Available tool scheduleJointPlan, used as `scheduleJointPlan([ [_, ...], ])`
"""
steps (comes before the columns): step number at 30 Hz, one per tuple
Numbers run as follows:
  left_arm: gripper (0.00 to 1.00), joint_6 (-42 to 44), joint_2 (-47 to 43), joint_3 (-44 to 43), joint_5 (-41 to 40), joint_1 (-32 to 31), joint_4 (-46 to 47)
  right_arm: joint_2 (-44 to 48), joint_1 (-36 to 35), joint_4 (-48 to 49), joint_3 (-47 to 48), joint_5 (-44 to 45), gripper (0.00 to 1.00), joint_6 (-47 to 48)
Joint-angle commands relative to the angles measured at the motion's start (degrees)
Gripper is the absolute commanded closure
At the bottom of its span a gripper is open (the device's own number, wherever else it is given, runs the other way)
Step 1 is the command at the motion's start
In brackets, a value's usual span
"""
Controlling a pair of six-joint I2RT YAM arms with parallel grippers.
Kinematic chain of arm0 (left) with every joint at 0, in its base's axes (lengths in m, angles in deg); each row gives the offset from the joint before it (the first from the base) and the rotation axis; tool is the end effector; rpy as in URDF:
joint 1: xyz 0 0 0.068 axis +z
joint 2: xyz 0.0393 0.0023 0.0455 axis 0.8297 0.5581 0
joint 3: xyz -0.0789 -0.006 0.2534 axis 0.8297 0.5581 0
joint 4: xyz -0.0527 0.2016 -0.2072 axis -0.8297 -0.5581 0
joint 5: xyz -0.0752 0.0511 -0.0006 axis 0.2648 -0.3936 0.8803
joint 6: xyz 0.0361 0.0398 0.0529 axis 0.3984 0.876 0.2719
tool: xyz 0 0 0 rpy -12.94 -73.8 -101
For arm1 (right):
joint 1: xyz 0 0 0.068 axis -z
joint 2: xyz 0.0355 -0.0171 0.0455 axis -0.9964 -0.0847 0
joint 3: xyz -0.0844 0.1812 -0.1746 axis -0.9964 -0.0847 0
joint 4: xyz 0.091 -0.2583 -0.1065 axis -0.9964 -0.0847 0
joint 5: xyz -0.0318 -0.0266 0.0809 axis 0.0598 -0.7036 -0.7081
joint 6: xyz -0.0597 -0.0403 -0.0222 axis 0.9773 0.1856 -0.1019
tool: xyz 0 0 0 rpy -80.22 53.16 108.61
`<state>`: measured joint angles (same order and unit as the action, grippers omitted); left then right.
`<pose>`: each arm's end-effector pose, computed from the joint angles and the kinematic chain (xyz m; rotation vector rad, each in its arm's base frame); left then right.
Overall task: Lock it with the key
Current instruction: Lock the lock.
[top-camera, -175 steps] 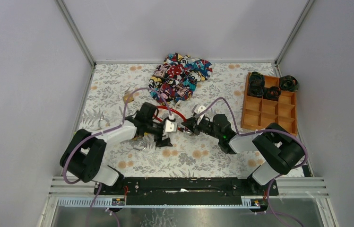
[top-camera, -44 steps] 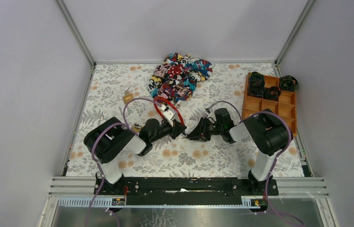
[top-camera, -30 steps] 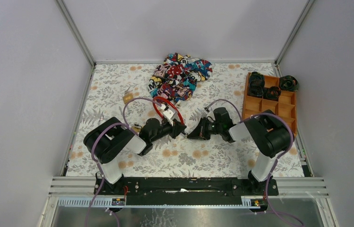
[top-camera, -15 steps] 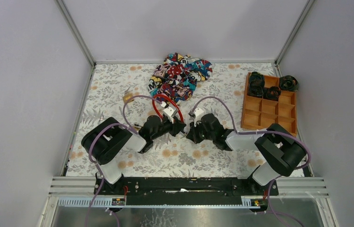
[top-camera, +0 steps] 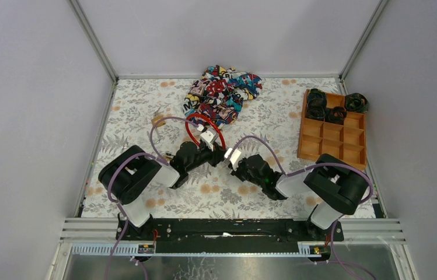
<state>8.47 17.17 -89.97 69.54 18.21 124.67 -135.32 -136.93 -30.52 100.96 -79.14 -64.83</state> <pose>0.2511 -0.2154 0.0925 0.6004 1.7319 -0.8414 0.1993 0.2487 0.0851 -1.0580 1.6222 0.3732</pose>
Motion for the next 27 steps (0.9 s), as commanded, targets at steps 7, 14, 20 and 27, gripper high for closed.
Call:
scheduleJointPlan([
  [7, 1.00, 1.2, 0.5, 1.6, 1.4, -0.3, -4.4, -4.5, -1.3, 2.1, 2.6, 5.2, 1.00, 11.5],
  [14, 1.00, 5.4, 0.1, 4.6, -1.4, -0.2, -1.6, -1.2, -1.3, -5.0, 1.7, 4.5, 1.00, 6.2],
  [20, 1.00, 4.6, -0.1, 4.6, -0.7, -0.2, -0.9, -2.5, -1.3, -7.9, 2.5, 3.5, 1.00, 4.3],
  [27, 1.00, 7.6, -1.0, 5.5, -0.7, -0.1, -1.1, -1.4, -1.3, -12.8, 2.0, 1.9, 1.00, 2.6],
])
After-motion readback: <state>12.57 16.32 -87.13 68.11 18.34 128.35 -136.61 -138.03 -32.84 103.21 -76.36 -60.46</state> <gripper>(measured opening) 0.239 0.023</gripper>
